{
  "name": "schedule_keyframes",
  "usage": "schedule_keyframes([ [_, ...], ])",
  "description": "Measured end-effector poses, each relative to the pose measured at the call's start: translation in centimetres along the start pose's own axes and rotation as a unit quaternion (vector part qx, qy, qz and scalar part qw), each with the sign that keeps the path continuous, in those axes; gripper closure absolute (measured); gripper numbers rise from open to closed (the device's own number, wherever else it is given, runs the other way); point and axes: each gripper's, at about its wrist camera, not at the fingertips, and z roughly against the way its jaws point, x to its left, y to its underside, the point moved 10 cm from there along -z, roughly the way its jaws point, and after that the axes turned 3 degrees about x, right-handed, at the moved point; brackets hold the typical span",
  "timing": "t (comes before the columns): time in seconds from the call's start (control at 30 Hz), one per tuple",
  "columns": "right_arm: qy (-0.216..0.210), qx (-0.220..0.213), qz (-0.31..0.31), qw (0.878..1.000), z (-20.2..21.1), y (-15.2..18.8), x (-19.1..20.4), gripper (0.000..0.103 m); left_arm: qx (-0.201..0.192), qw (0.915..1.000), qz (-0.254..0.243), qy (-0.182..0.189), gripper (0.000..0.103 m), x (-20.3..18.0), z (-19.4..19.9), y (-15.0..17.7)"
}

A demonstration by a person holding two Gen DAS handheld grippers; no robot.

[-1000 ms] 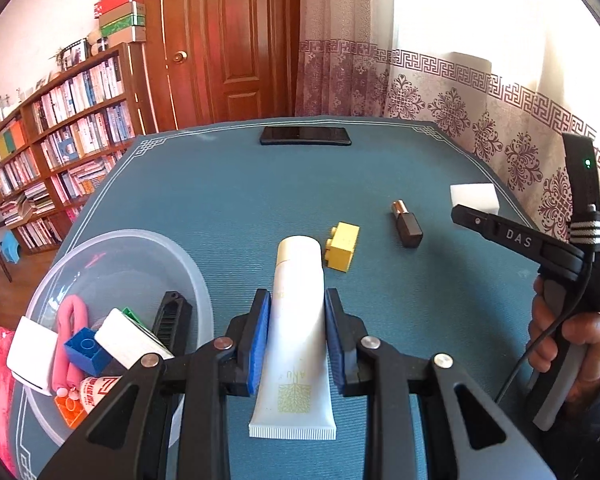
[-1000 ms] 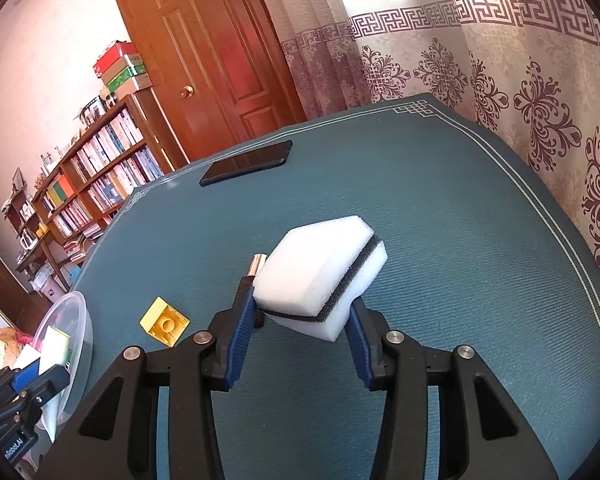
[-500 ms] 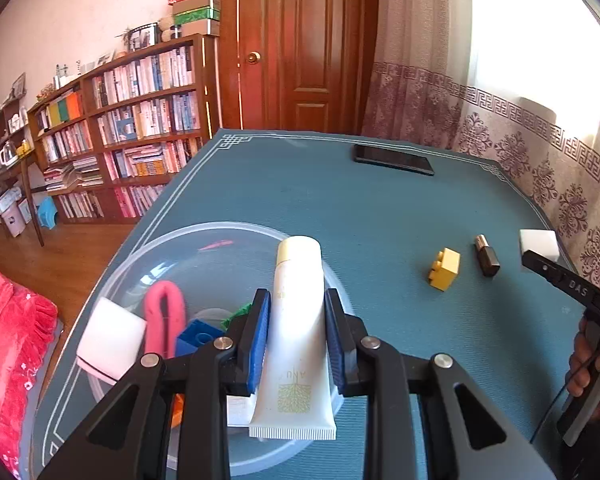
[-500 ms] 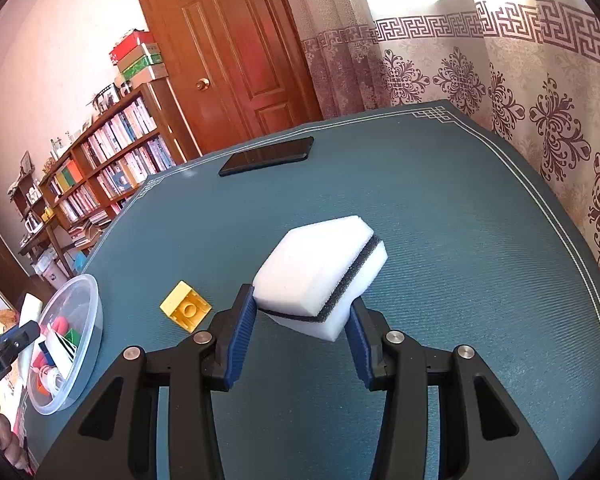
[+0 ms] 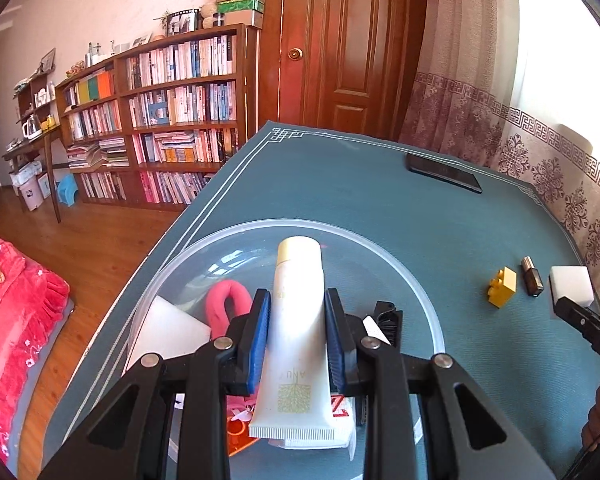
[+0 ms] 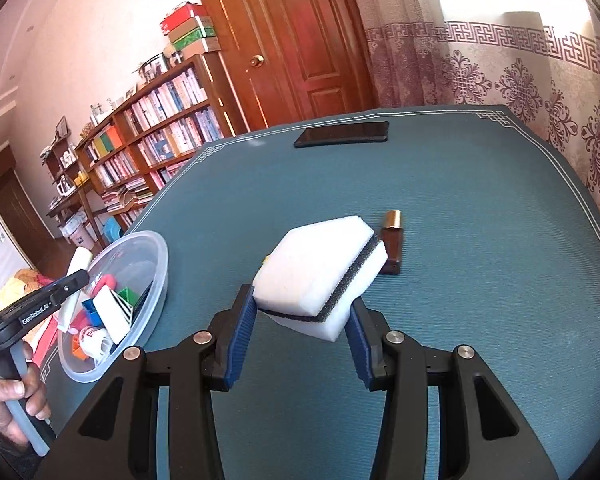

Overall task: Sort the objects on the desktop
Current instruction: 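Carry the white tube and sponge over the clear bowl and open both tools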

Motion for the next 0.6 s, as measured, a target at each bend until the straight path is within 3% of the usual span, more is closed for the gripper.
schedule_keyframes([
  [0.47, -0.049, 0.026, 0.076, 0.996, -2.9, 0.4, 10.8, 0.056, 0.002, 0.9996, 0.020, 0.018, 0.072, 2.7, -0.5, 0.4],
  [0.5, -0.050, 0.027, 0.079, 0.995, -3.1, 0.4, 11.3, 0.056, 0.003, 0.9995, 0.023, 0.021, 0.070, 2.8, -0.5, 0.4],
  [0.6, -0.054, 0.031, 0.088, 0.994, -3.7, 0.3, 12.7, 0.055, 0.001, 0.9993, 0.026, 0.027, 0.044, 3.2, -0.3, 0.3],
])
